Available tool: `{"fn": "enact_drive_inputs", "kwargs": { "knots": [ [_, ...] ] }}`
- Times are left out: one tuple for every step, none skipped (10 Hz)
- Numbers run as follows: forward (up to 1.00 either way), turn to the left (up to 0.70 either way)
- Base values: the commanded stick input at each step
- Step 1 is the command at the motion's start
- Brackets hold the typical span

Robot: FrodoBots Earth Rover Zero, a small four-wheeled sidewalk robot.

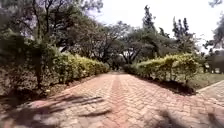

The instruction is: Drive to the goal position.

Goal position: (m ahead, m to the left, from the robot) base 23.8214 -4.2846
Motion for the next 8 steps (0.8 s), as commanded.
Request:
{"fn": "enact_drive_inputs", "kwargs": {
  "knots": [
    [0.7, 0.0],
    [0.7, 0.0],
    [0.7, 0.0],
    [0.7, 0.0],
    [0.7, 0.0],
    [0.7, 0.0],
    [0.7, 0.0],
    [0.7, 0.0]
  ]
}}
